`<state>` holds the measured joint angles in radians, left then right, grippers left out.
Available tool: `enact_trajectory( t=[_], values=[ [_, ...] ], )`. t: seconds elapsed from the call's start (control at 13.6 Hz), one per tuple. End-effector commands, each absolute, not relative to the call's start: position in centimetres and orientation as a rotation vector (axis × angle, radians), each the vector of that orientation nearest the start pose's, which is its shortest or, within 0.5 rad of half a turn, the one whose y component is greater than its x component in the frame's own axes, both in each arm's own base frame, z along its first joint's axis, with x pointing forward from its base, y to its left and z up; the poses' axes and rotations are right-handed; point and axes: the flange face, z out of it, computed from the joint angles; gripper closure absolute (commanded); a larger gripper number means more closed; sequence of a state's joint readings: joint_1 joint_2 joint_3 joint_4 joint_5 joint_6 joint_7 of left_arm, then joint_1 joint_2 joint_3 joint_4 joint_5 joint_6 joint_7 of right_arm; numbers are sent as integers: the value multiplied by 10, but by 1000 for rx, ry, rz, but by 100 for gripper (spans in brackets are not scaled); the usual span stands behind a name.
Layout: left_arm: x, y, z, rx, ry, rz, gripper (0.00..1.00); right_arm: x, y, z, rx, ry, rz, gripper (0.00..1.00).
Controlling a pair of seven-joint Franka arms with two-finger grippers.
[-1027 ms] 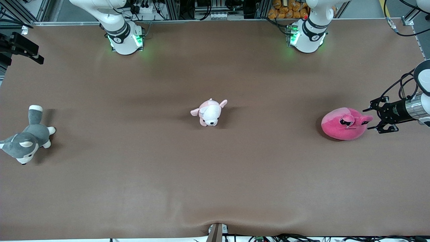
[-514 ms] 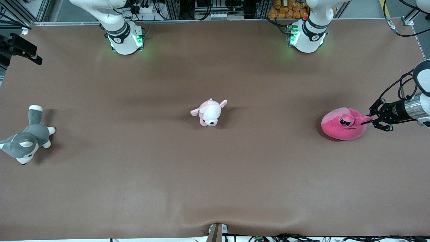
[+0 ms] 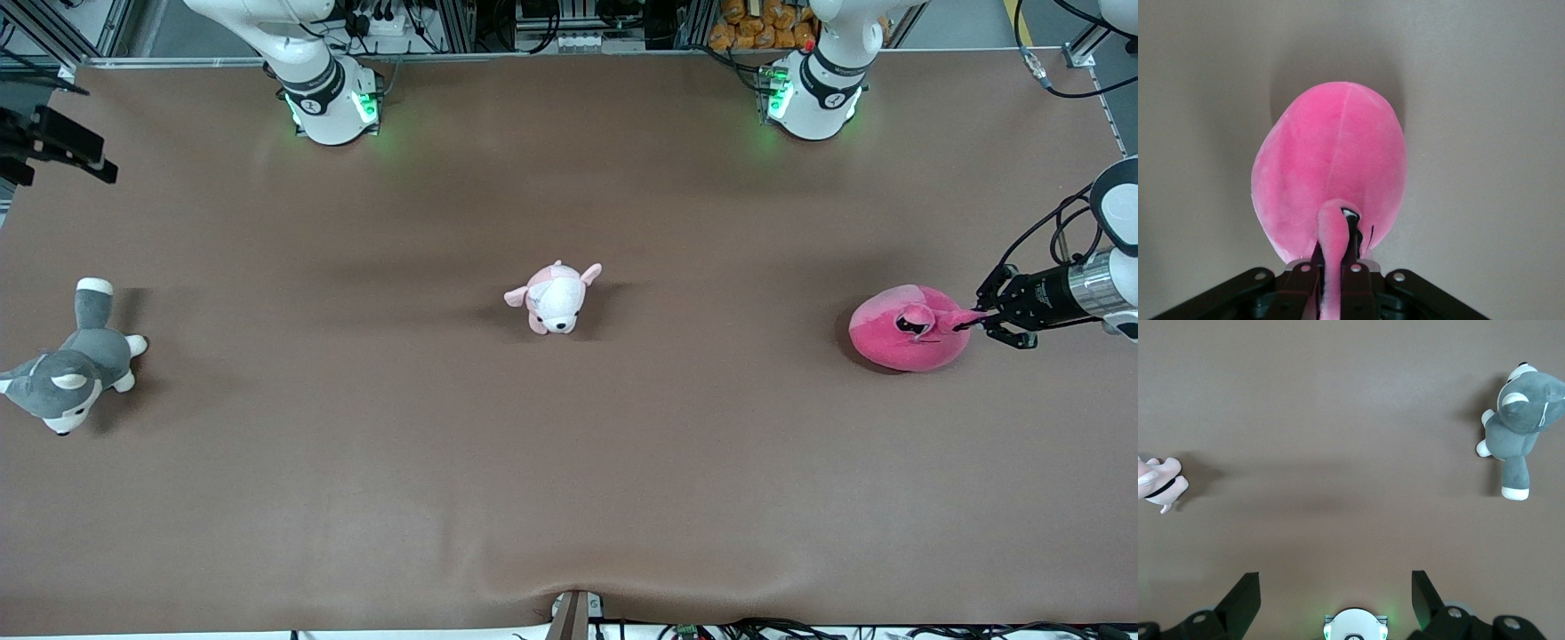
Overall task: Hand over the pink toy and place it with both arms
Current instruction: 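Carry the flamingo to the middle while the right gripper reaches in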
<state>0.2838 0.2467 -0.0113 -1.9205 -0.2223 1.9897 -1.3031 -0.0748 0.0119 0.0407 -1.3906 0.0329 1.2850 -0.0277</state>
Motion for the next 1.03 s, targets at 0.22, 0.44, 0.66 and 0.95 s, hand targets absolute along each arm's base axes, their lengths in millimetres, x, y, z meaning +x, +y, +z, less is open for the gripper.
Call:
enact_trajectory(
  t=[0.22,0.44,0.66,0.95],
  values=[
    [600,96,416,1953,2275,-391,100,568,-47,607,-3066,51,383,0],
    [619,32,478,1779,2305,-505,100,568,-58,600,-3041,113,406,0],
    [627,-67,520,1625,2380,-566,100,570,-32,594,-2997,377,466,0],
    [615,-183,548,1615,2389,-599,100,571,11,596,-2704,766,588,0]
  ],
)
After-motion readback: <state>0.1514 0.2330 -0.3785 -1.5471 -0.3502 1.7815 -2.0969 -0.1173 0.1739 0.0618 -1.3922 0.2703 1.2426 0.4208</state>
